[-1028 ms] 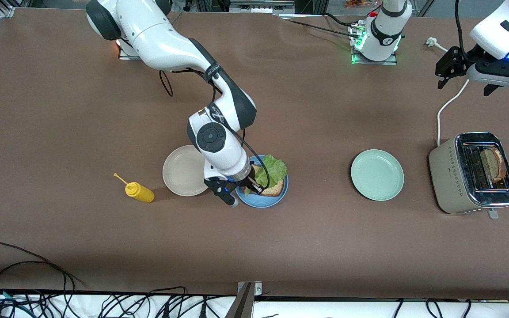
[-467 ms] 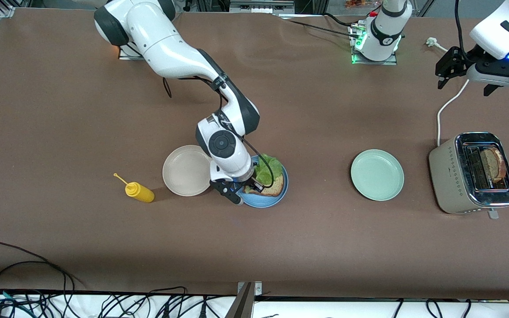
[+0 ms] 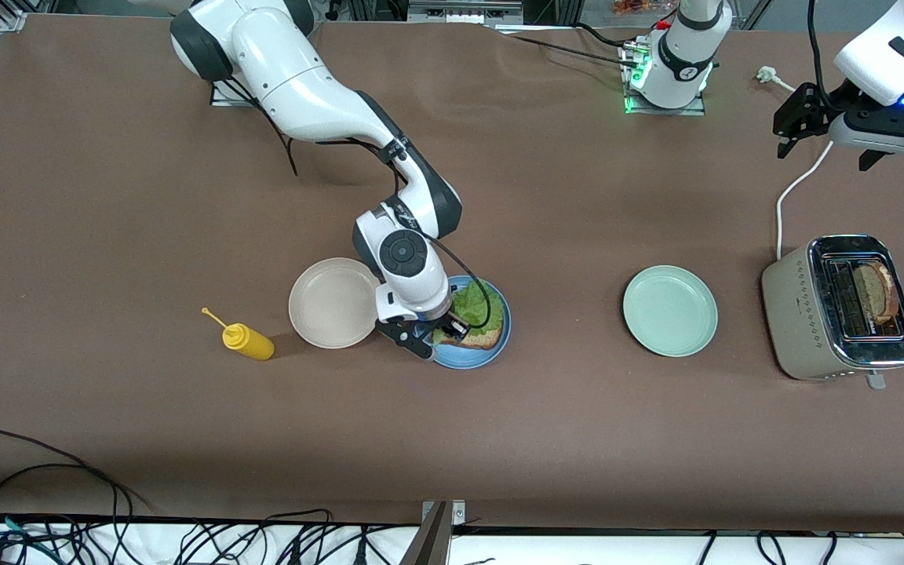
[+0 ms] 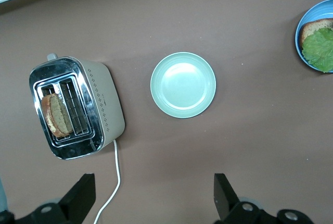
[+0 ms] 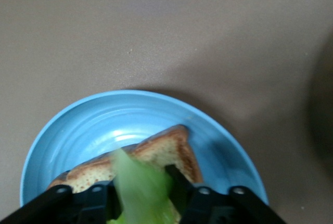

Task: Make sandwich in blue plate with both arms
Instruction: 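Lower the lettuce onto the bread and open the right gripper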

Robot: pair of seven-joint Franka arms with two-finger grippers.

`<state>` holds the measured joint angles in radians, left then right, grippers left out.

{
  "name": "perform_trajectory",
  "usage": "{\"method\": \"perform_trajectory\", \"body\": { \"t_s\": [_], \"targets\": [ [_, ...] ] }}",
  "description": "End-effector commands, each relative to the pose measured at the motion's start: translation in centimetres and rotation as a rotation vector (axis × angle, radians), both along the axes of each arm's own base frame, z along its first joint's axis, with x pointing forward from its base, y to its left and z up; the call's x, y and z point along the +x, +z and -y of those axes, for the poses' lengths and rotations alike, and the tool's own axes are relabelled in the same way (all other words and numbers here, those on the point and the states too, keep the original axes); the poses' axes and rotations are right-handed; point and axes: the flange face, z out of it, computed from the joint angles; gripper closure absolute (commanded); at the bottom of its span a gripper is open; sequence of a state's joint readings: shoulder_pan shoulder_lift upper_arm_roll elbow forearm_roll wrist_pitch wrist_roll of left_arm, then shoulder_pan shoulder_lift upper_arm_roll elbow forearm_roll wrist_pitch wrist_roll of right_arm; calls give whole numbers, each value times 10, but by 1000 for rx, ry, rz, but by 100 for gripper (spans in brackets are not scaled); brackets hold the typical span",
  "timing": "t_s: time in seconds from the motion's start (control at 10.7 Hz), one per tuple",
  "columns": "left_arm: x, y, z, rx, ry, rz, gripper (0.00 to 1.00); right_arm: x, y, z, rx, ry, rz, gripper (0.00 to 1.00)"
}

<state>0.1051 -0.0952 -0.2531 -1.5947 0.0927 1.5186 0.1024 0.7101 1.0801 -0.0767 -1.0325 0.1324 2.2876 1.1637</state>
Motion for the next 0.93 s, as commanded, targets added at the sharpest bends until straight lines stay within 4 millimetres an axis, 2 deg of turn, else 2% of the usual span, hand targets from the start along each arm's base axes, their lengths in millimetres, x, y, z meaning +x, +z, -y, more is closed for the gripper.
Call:
{"method": "perform_trajectory", "body": {
  "t_s": [0.0, 0.19, 0.56, 0.65, 0.84],
  "targets": [
    [-2, 1, 0, -17, 6, -7, 0, -3, -5, 7, -67, 74, -1, 0],
    [-2, 1, 1, -18, 8, -7, 0, -2, 15, 3, -99, 123, -39, 0],
    [-2, 1, 0, -17, 8, -7, 0, 1, 44, 11, -137, 206, -79, 0],
    [-2, 1, 1, -18, 8, -7, 0, 2, 50, 15, -159, 237, -91, 0],
    [-2, 1, 1, -18, 8, -7, 0, 10, 76, 31, -199, 355, -107, 0]
  ]
}}
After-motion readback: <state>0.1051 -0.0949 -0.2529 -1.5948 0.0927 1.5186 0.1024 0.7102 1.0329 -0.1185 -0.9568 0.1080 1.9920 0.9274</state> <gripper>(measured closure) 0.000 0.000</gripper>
